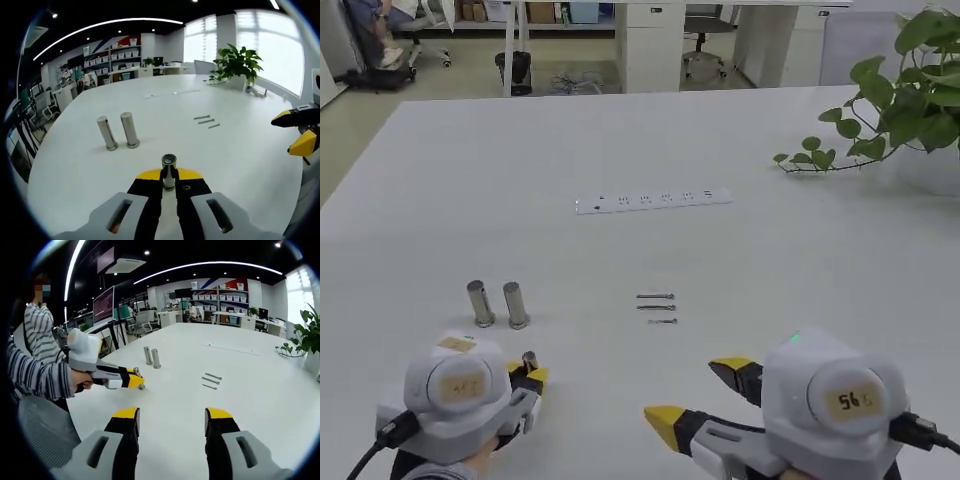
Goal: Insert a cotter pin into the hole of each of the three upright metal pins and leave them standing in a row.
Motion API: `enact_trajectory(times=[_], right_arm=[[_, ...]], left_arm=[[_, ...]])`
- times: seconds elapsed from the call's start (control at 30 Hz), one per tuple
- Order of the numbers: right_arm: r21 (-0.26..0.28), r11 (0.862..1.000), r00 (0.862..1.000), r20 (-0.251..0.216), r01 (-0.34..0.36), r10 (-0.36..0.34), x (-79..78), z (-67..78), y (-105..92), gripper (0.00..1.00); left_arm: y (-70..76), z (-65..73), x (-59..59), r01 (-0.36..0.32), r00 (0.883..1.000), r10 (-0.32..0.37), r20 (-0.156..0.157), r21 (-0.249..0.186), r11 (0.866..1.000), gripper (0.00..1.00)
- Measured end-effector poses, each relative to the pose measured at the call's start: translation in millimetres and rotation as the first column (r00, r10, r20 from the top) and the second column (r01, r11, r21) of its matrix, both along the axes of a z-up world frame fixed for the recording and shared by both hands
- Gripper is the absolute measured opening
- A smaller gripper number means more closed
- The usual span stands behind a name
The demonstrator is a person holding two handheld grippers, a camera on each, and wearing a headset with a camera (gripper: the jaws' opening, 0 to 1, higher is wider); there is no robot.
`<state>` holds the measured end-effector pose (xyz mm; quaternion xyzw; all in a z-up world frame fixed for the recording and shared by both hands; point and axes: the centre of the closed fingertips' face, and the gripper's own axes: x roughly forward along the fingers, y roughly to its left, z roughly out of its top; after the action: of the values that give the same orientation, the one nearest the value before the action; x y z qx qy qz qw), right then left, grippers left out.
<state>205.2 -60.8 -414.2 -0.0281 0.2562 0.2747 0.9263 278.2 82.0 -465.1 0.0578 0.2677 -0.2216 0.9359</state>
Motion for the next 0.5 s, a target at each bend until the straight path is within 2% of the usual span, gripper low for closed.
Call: enact_trajectory(times=[0.3,0.5], right_arm=[[-0.009,1.000,1.000,-0.016,-0.006,0.006,0.2,-4.0,-1.8,0.49],[-0.025,1.000,0.999,-0.046,-0.012,0.010,6.4,-6.1,-8.4,0.48]], left_arm=[[-1.8,0.2,-0.8,0.017,1.000,-0.017,0.014,0.013,1.000,0.05],[-2.5,-2.9,-1.2,0.038,0.999,-0.038,-0.015,0.008,0.999,0.06]])
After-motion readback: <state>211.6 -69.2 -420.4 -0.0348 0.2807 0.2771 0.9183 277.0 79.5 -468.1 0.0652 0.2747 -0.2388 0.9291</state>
